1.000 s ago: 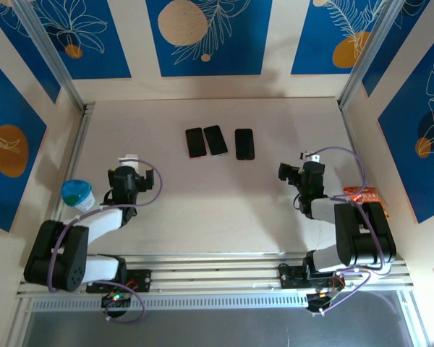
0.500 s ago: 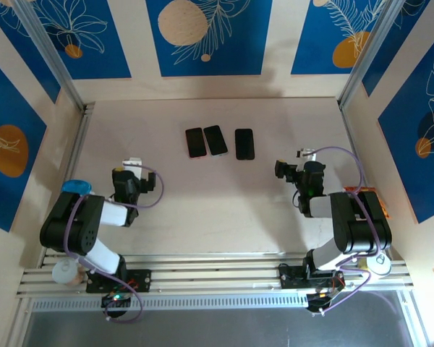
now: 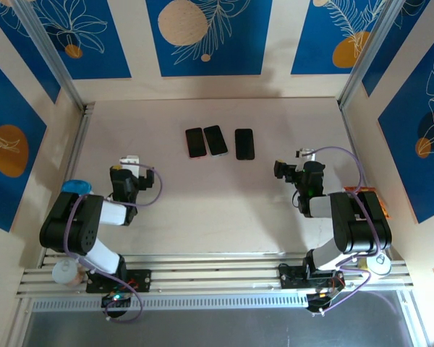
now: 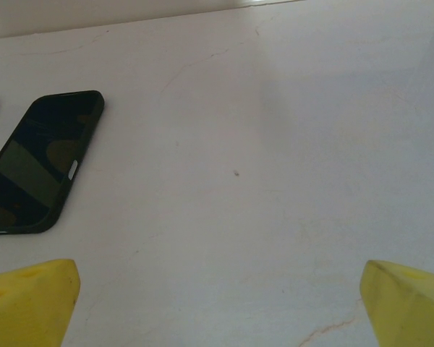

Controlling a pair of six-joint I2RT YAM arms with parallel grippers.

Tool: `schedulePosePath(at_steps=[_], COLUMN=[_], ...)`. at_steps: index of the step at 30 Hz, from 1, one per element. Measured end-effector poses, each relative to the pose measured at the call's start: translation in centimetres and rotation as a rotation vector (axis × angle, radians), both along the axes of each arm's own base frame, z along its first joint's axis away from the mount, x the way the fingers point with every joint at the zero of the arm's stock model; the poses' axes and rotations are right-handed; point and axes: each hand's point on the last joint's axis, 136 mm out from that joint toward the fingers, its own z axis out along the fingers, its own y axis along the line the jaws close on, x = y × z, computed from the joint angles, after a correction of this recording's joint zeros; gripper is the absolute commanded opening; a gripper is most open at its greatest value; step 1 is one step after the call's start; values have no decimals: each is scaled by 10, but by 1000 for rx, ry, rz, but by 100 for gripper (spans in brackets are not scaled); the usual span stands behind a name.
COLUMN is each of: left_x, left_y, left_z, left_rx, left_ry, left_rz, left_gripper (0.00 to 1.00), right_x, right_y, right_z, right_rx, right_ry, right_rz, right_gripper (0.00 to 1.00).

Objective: Put the phone into the phone case

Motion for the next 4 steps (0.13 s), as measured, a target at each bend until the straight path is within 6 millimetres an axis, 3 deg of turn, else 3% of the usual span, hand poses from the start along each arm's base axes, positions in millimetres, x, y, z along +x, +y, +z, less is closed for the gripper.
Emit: schedulePosePath(at_steps=[4], left_x=[0], left_y=[0], left_z=[1], left_rx=[0], left_ry=[-3], left_rz=[0], left_gripper=[100], right_x=[0], right_y=[-1], right_z=[0], right_rx=[4], right_ry=[0], right_rz=[2], right_gripper=[99])
